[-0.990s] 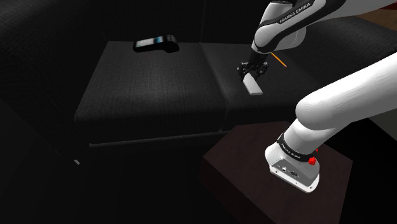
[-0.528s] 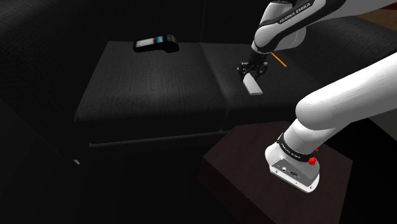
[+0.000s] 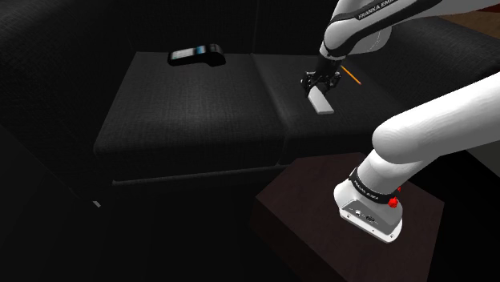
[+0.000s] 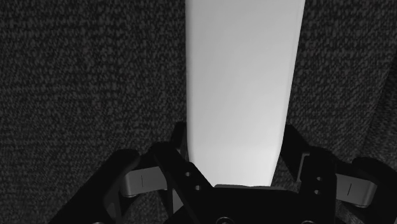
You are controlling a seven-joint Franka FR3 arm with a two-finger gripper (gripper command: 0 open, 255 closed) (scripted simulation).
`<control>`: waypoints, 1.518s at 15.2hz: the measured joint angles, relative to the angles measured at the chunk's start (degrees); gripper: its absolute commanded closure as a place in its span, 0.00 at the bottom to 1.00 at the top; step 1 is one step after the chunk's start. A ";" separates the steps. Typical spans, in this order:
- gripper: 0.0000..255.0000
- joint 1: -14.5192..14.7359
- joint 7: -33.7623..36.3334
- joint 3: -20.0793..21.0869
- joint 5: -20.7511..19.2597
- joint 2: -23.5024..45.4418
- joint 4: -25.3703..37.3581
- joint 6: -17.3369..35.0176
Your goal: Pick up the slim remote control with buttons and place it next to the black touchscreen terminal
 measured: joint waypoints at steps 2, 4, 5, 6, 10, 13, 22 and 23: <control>1.00 0.06 0.04 0.14 0.10 -1.16 0.97 -2.14; 1.00 0.12 0.11 0.27 0.18 -2.03 1.68 -3.74; 1.00 0.15 0.12 0.33 0.23 -2.50 2.30 -4.81; 1.00 0.07 0.00 0.29 0.19 -3.24 2.63 -5.88; 1.00 0.12 -0.01 0.48 0.33 -5.06 4.61 -9.68; 1.00 0.20 0.03 0.65 0.47 -6.03 6.35 -12.40; 1.00 0.24 -0.15 0.91 0.71 -8.54 11.63 -20.20; 1.00 0.29 -0.08 1.01 0.77 -8.66 12.22 -20.91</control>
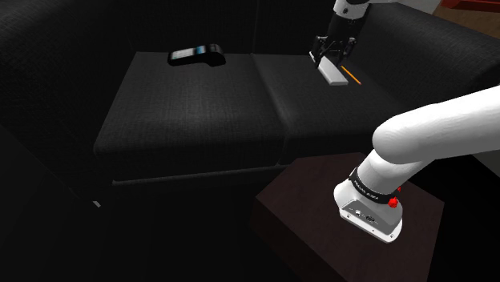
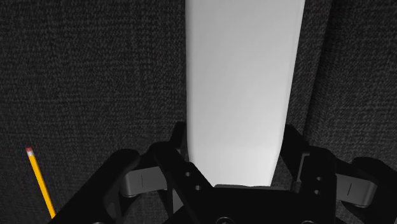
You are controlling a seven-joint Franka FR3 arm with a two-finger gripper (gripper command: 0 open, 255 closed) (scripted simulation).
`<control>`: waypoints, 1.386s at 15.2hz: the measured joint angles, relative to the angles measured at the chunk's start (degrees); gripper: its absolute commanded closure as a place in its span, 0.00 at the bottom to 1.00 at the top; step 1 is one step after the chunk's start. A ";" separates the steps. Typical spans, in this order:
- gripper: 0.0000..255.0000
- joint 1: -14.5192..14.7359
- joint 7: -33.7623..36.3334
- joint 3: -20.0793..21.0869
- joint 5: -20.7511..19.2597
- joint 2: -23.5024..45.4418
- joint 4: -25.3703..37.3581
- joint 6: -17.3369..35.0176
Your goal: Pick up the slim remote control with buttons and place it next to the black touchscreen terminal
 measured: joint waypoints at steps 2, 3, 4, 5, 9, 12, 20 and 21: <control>1.00 0.35 0.37 0.27 0.31 2.89 2.45 0.44; 1.00 0.71 0.91 0.69 0.64 4.77 4.03 0.69; 1.00 1.00 1.41 1.08 0.89 6.27 5.35 0.86; 1.00 1.29 1.84 1.40 1.14 8.51 7.22 1.25; 1.00 2.41 3.86 2.87 1.98 17.88 15.60 2.19; 1.00 2.97 5.03 3.65 2.27 24.20 21.97 2.08; 1.00 4.65 8.58 5.60 2.17 42.09 42.63 -0.77; 1.00 4.83 8.91 5.73 2.09 44.21 45.53 -1.57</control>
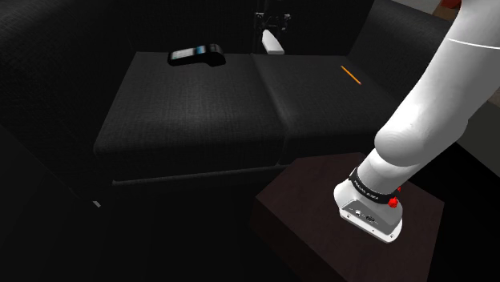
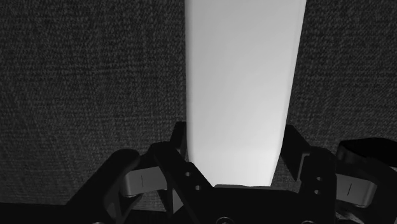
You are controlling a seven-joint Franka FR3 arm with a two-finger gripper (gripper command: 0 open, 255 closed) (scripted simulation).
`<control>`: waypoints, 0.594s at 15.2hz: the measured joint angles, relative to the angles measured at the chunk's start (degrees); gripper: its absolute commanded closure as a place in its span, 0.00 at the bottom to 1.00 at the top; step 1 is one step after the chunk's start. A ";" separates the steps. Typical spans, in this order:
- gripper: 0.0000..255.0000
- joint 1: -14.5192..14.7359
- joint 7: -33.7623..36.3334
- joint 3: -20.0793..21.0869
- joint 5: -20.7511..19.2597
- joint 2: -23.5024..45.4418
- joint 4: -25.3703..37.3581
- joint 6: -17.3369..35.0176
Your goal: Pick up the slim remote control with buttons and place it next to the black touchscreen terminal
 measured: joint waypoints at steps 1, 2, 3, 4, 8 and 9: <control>1.00 0.31 0.53 0.20 -0.11 2.34 3.11 -0.77; 1.00 0.53 0.86 0.33 -0.21 4.12 5.46 -1.37; 1.00 0.76 1.18 0.43 -0.32 6.70 9.22 -2.54; 1.00 0.96 1.40 0.50 -0.42 9.58 13.54 -3.99; 1.00 1.61 2.20 0.69 -0.70 15.56 20.63 -5.15; 1.00 1.68 2.33 0.71 -0.72 15.78 20.12 -4.42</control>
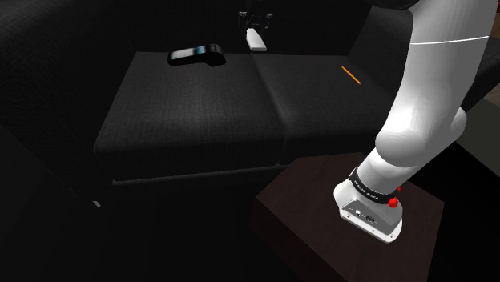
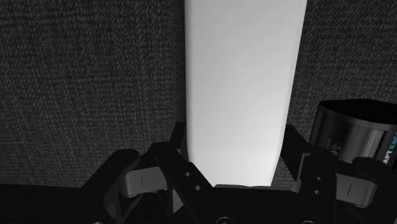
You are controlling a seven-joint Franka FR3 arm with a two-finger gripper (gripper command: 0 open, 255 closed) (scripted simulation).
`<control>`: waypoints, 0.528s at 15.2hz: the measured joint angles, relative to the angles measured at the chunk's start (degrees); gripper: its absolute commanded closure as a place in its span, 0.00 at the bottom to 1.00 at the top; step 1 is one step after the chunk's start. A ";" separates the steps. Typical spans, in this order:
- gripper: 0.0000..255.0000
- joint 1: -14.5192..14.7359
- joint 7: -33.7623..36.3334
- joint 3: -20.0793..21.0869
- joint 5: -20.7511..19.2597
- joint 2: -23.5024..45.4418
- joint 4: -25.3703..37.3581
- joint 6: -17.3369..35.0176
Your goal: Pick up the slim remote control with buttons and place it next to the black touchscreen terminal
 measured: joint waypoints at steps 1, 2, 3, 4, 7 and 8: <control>1.00 0.02 0.05 0.01 -0.02 0.20 -0.46 0.66; 1.00 0.07 0.13 0.02 -0.04 0.37 -0.86 1.23; 1.00 0.02 0.09 0.00 -0.04 0.33 -1.59 1.93; 1.00 0.02 0.13 0.00 -0.06 0.32 -2.26 2.58; 1.00 -0.07 0.09 -0.04 -0.07 0.49 -4.64 5.13; 1.00 -0.09 0.08 -0.06 -0.08 0.78 -4.81 5.58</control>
